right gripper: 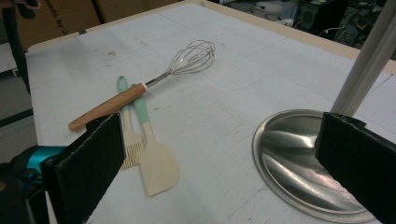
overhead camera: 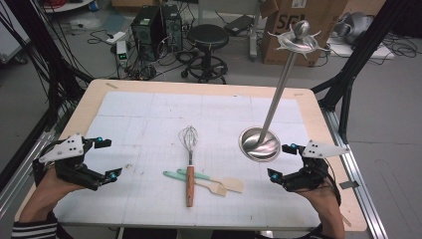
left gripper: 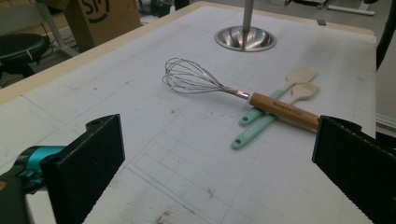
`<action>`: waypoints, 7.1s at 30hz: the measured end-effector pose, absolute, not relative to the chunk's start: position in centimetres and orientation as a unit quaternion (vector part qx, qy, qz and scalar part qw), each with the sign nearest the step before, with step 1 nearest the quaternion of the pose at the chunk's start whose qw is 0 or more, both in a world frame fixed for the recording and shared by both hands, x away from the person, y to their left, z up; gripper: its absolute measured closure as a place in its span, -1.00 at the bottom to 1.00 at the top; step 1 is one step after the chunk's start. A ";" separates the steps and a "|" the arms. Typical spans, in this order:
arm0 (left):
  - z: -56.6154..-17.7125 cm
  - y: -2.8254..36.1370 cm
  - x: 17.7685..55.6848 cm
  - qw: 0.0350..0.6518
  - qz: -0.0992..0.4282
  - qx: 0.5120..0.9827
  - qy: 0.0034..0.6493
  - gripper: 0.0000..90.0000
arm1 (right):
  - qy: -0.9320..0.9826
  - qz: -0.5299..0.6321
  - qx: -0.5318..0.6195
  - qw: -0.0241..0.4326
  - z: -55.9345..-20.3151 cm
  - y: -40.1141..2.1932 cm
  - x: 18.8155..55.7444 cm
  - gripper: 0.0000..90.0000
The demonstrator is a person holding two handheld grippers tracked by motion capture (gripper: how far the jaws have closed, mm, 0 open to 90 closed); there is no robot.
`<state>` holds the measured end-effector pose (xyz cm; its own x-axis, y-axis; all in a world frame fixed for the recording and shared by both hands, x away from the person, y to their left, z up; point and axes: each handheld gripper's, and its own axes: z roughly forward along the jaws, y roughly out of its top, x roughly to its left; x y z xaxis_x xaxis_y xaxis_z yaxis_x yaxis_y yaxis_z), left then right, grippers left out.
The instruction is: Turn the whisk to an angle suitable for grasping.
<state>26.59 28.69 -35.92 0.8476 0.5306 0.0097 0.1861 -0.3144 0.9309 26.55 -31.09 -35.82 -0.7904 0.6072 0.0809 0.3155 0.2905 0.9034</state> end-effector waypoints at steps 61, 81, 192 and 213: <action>-30.5 11.0 30.2 0.410 0.044 0.911 0.013 -0.45 | 0.802 0.510 0.280 0.133 -35.5 -30.5 25.9 -1.00; -34.3 8.0 30.2 0.362 -0.025 0.931 0.026 0.91 | 0.801 0.511 0.282 0.136 -35.3 -30.6 25.7 -1.00; -39.6 11.9 30.8 0.243 -0.023 0.964 0.103 0.99 | 0.810 0.499 0.279 0.131 -35.4 -30.1 25.8 -1.00; -35.3 13.9 31.0 0.364 0.019 0.925 0.106 -0.88 | 0.811 0.501 0.273 0.132 -35.2 -29.9 25.9 -1.00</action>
<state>30.95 13.86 -35.27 0.9767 0.2106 -0.0416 0.1825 -0.7122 0.6778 25.89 -29.92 -35.25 -0.8157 0.5755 0.0591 0.3104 0.3492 0.8842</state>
